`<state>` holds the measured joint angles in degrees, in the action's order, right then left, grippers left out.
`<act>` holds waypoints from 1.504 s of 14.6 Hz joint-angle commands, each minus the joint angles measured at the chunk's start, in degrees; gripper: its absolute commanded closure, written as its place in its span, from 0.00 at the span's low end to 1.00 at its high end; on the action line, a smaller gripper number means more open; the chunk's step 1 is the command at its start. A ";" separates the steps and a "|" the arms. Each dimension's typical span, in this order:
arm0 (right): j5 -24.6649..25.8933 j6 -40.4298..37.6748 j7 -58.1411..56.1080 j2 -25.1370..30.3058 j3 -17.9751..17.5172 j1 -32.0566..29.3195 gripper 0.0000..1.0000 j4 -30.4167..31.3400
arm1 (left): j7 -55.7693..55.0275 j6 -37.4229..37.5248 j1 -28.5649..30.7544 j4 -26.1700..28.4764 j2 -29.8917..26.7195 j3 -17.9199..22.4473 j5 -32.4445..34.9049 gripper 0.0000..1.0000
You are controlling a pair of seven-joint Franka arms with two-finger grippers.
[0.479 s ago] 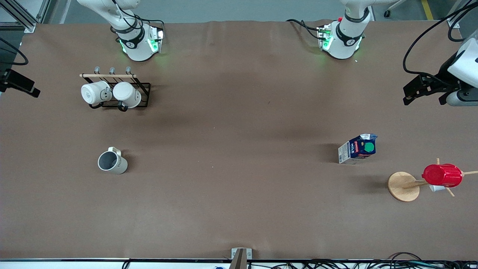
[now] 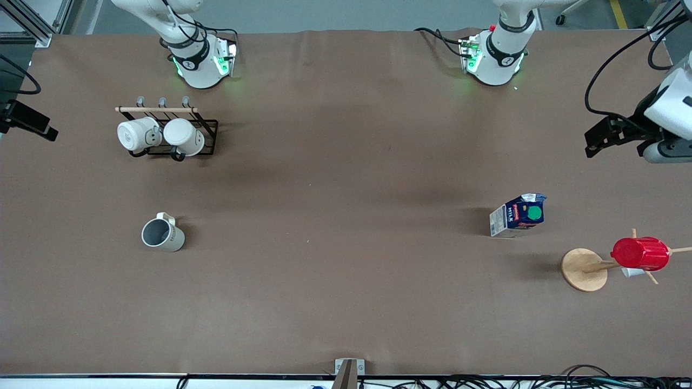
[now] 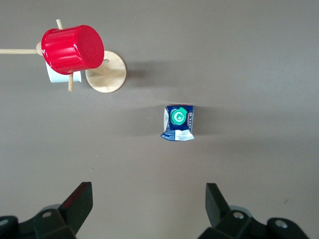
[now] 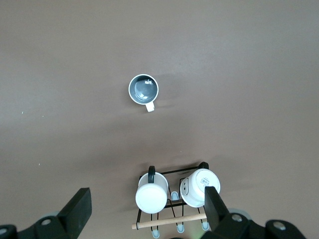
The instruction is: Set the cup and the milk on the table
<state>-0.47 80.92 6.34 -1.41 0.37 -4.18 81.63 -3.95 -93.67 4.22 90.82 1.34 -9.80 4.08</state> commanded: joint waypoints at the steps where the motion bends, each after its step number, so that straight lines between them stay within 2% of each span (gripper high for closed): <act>1: -0.23 0.20 0.52 0.80 -0.72 -0.57 0.00 0.64 | 0.96 -2.03 -0.71 -1.18 4.89 -0.48 1.54 0.00; 4: -0.41 0.29 -0.01 -0.86 -0.72 -0.48 0.00 2.56 | 1.05 -9.39 -0.09 5.04 5.69 -0.57 1.02 0.00; 7: -0.32 6.16 -3.34 -2.80 -0.72 -0.48 0.00 8.87 | 1.13 -17.41 -0.18 10.68 7.53 -0.57 0.93 0.00; 10: -0.23 18.62 -7.64 -7.18 -0.72 -0.48 0.00 15.65 | 1.22 -17.60 -0.44 10.69 12.18 -0.66 0.93 0.00; 15: -0.14 32.43 -11.77 -16.77 -0.72 -0.48 0.00 18.20 | 1.13 -19.43 -0.36 12.53 15.36 -1.54 0.84 0.00; 20: 0.73 51.76 -19.68 -18.80 -0.63 -0.48 0.00 30.32 | 1.22 -21.11 -0.27 13.94 17.29 -1.54 0.84 0.03; 22: 0.74 55.91 -21.45 -19.59 -0.63 -0.66 0.00 32.71 | 1.22 -21.20 0.00 14.12 17.82 -1.54 0.84 0.10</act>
<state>-0.15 133.05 -12.95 -22.16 0.12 -4.18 110.35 -3.87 -113.86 3.80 104.31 19.08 -11.12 4.31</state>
